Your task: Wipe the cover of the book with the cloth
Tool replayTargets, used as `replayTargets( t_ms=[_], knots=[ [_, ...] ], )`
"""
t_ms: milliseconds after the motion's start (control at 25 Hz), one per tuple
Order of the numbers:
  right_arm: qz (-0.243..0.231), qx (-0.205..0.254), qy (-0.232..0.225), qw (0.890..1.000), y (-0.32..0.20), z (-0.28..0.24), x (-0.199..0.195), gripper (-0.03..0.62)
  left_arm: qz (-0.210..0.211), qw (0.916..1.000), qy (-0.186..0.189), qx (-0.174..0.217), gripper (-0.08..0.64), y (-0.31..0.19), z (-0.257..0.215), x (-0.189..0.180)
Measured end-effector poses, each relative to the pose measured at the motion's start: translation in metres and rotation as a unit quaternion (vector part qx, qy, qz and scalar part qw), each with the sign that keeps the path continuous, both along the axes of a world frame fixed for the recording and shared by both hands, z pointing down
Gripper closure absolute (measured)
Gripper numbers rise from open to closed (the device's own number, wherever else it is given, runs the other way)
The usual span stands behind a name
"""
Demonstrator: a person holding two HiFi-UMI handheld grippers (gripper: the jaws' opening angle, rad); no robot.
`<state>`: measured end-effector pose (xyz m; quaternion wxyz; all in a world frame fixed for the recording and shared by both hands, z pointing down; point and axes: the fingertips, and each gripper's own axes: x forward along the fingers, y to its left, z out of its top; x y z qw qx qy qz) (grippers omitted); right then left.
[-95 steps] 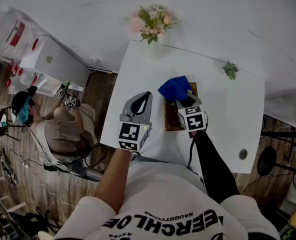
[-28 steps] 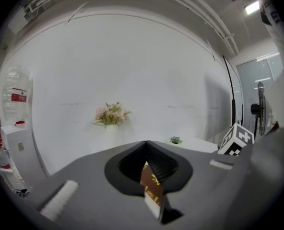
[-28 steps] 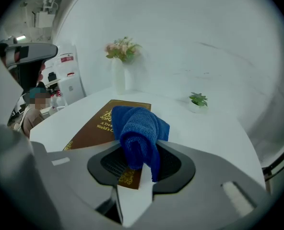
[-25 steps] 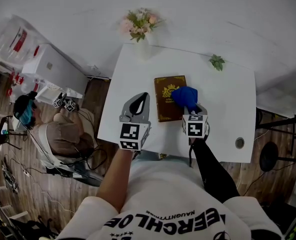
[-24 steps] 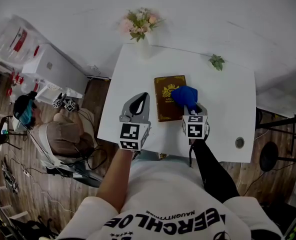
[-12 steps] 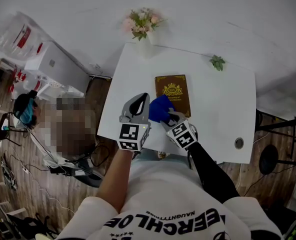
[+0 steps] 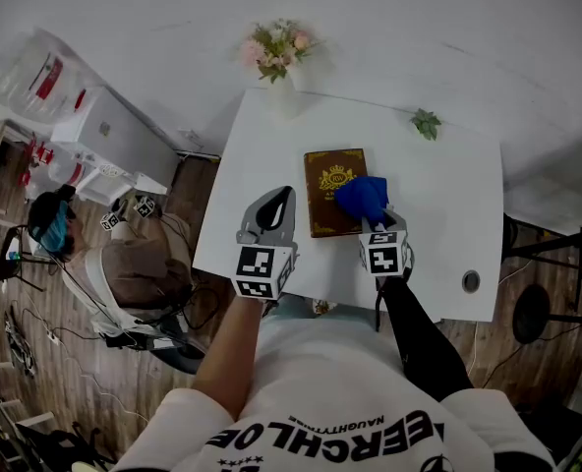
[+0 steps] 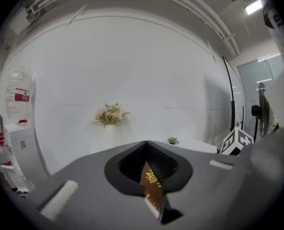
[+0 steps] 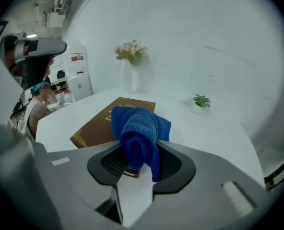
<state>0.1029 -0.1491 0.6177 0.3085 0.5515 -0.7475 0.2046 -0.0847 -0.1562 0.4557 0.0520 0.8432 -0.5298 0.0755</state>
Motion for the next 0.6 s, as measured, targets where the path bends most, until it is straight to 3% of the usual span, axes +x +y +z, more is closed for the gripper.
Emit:
replayTargets(
  t_ms=[160, 320, 440, 600],
  knots=[
    [0.012, 0.003, -0.006, 1.0, -0.003, -0.001, 0.01, 0.459, 0.002, 1.0, 0.001, 0.001, 0.503, 0.0, -0.002, 0.003],
    [-0.022, 0.035, -0.032, 0.999, -0.002, -0.028, -0.012, 0.459, 0.001, 1.0, 0.005, -0.002, 0.503, 0.001, -0.001, 0.002],
    [-0.098, 0.045, -0.059, 0.992, 0.01, -0.037, -0.052, 0.459, -0.003, 1.0, 0.005, -0.003, 0.503, 0.002, 0.001, -0.001],
    [-0.235, -0.011, -0.08, 0.969, 0.055, -0.015, -0.112, 0.459, -0.005, 1.0, 0.006, -0.005, 0.503, 0.002, 0.003, -0.002]
  ],
)
